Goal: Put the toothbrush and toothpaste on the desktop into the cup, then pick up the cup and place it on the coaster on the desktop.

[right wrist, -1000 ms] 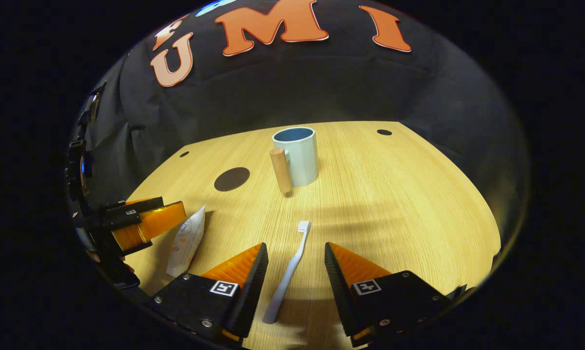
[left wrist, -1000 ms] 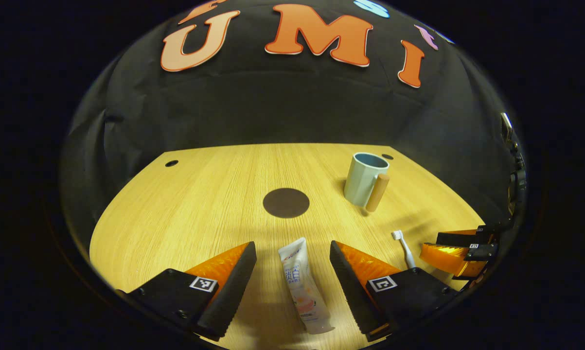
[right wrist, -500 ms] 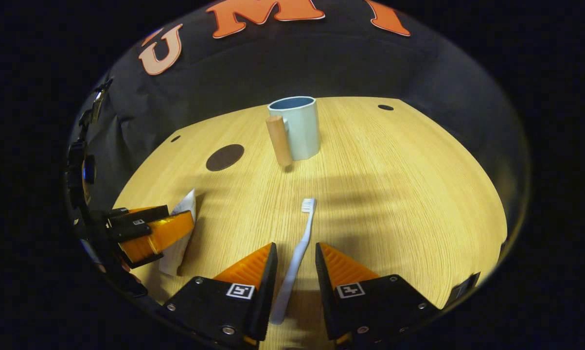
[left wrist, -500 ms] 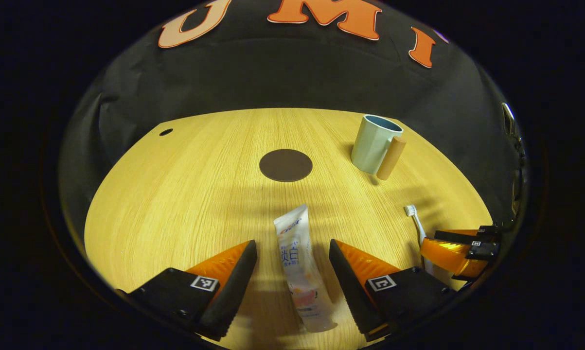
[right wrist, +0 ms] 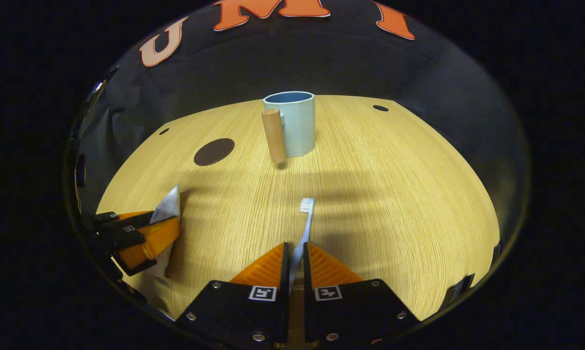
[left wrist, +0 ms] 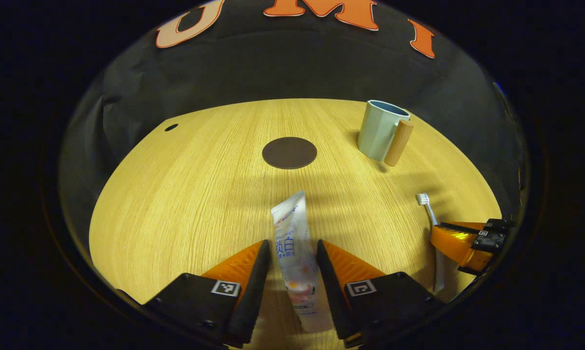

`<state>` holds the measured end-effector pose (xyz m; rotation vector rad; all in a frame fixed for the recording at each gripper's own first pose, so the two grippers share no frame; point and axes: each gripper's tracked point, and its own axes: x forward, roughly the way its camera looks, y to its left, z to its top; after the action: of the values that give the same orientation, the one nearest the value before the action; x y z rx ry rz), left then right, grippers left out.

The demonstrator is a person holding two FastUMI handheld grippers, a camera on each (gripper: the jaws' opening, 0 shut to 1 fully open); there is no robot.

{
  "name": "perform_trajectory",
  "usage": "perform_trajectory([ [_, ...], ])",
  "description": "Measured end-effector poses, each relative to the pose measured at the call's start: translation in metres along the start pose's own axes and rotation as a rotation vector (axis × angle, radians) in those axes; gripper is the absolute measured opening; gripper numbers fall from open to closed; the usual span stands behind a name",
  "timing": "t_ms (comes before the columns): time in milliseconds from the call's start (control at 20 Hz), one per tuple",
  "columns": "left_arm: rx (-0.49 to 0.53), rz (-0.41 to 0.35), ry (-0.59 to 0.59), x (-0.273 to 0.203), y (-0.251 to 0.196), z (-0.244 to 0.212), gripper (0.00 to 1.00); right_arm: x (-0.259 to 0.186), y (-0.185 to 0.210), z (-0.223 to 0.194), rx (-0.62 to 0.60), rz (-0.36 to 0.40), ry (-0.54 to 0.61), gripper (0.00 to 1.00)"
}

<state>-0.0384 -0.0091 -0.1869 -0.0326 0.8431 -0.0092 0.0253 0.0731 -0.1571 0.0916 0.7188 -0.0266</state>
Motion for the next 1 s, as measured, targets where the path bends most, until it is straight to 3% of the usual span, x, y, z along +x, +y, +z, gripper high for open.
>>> perform_trajectory([
  [50, -0.010, 0.000, -0.002, 0.005, -0.002, 0.002, 0.52, 0.000, 0.001, -0.001, 0.010, 0.007, -0.001, 0.09],
  [100, -0.022, 0.001, -0.003, 0.004, -0.002, 0.001, 0.47, -0.002, 0.002, -0.001, 0.022, 0.015, 0.002, 0.07],
  [150, -0.020, -0.013, -0.009, 0.005, -0.004, 0.002, 0.27, -0.002, 0.004, -0.002, 0.033, 0.030, 0.006, 0.05],
  [250, -0.033, -0.034, -0.017, 0.006, -0.007, 0.004, 0.22, -0.003, 0.006, 0.000, 0.028, 0.055, 0.000, 0.05],
  [400, -0.049, -0.069, -0.027, 0.001, -0.008, 0.005, 0.20, -0.014, 0.020, 0.014, 0.015, 0.092, -0.039, 0.05],
  [450, -0.058, -0.080, -0.022, -0.002, -0.007, 0.005, 0.13, -0.016, 0.022, 0.019, 0.014, 0.102, -0.055, 0.05],
  [1000, -0.087, -0.134, -0.081, -0.013, -0.007, 0.018, 0.15, -0.071, 0.030, 0.112, 0.041, 0.222, -0.335, 0.04],
])
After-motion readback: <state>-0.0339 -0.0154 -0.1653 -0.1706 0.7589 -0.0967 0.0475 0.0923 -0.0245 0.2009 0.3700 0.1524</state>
